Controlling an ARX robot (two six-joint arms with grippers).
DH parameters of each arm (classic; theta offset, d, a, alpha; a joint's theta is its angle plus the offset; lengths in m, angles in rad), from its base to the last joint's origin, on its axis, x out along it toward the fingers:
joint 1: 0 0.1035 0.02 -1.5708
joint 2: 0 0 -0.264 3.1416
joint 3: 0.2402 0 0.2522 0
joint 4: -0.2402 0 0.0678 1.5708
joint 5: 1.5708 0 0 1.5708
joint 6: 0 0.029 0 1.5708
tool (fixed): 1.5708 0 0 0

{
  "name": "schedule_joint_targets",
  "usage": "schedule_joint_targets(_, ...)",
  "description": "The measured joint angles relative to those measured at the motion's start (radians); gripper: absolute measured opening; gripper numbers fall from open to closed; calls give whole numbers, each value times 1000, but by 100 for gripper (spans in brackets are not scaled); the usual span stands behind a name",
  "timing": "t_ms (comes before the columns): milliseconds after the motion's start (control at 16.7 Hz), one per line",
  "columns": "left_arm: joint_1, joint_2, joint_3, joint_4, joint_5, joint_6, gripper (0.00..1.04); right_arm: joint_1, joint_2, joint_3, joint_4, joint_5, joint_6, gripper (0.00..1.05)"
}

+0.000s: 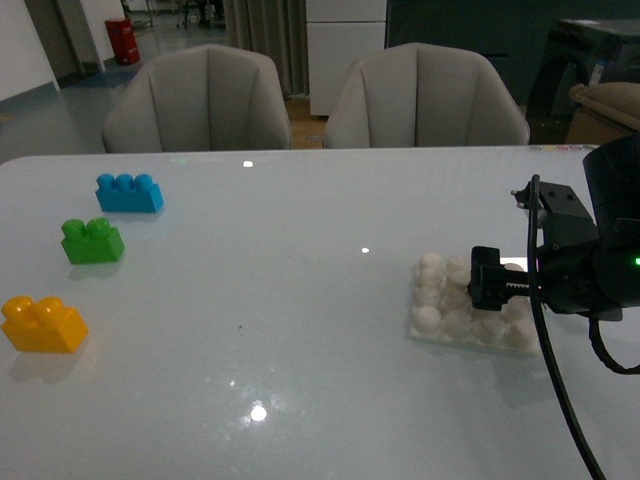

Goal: Insert yellow block into base center

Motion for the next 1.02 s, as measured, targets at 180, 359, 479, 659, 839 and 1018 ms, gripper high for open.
schedule_joint_targets(180,0,0,0,0,1,0,98,26,0,9,-11,7,8,98)
schedule_joint_targets(359,0,0,0,0,0,0,98,86,11,37,-27,15,46,98)
schedule_joint_targets(479,0,0,0,0,0,0,98,135,18,53,-36,18,68,98)
schedule_joint_targets(659,0,0,0,0,0,0,98,181,38,98,-61,27,98,98)
schedule_joint_targets(839,0,0,0,0,0,0,98,232,65,163,-97,37,151,98)
schedule_joint_targets(1018,0,0,0,0,0,0,98,262,80,228,-134,39,184,98)
